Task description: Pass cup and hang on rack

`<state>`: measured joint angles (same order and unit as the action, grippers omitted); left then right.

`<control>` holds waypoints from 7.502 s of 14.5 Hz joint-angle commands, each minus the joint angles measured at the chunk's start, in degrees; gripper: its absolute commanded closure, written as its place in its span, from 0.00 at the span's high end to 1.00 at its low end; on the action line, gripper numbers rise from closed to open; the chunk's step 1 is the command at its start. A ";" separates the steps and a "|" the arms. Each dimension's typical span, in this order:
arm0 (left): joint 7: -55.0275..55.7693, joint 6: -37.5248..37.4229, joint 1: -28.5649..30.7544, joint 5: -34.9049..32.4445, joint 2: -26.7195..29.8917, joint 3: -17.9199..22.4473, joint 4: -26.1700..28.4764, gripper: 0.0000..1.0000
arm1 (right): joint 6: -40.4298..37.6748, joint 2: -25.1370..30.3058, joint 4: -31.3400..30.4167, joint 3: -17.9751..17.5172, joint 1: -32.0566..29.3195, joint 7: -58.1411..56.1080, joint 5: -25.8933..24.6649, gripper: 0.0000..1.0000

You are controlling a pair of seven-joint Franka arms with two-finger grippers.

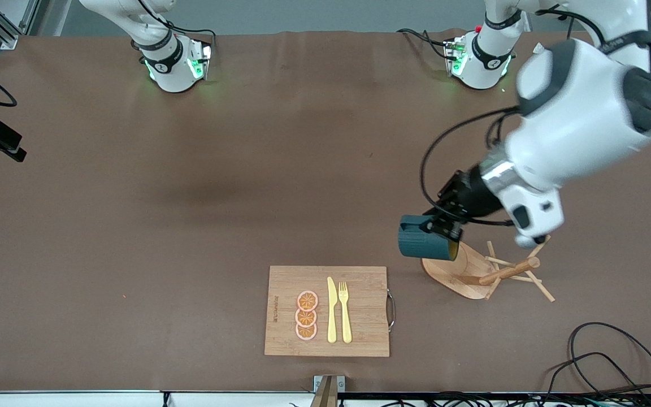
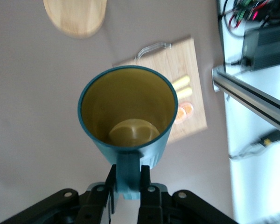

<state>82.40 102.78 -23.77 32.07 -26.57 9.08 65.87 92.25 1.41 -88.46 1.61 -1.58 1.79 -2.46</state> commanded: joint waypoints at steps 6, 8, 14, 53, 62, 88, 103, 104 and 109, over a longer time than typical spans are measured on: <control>-4.08 -3.02 12.94 24.77 -6.73 -0.90 1.46 0.00 | 0.83 2.02 -1.98 0.76 0.00 -0.83 2.90 1.00; -7.14 -4.87 14.80 28.65 -8.32 -0.90 1.46 0.00 | 0.83 2.02 -1.98 0.76 0.00 -0.83 2.90 1.00; -14.00 -15.66 18.49 29.54 -10.87 -0.90 1.46 0.00 | 1.18 1.85 -1.97 0.76 0.09 -0.74 2.20 1.00; -21.75 -19.82 27.37 33.50 -16.32 -0.73 2.16 0.22 | 0.92 1.93 -1.62 0.76 -0.17 -0.91 2.19 1.00; -22.28 -19.82 27.72 33.67 -15.44 -0.73 1.72 1.00 | 0.83 1.93 -1.62 0.76 -0.17 -0.91 2.19 1.00; -62.67 -22.28 16.82 -32.68 12.49 -8.81 5.22 1.00 | 0.65 1.93 -1.54 1.29 -0.26 -2.66 2.11 1.00; -72.98 -14.29 26.14 -33.56 37.89 -18.22 35.46 1.00 | -0.23 1.93 -1.45 1.11 -0.09 -3.46 1.31 1.00; -73.08 -13.93 26.05 -33.74 38.61 -18.13 35.99 1.00 | -0.23 2.02 -1.45 1.11 -0.09 -3.46 1.31 1.00; -73.61 -14.28 25.79 -33.74 38.09 -17.69 33.81 1.00 | -0.23 2.11 -1.45 1.11 -0.09 -3.46 1.31 1.00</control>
<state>10.03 87.76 1.77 -0.74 11.03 -8.66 99.69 91.90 1.72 -88.44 2.87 -1.62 -1.07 -0.47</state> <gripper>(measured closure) 0.000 0.000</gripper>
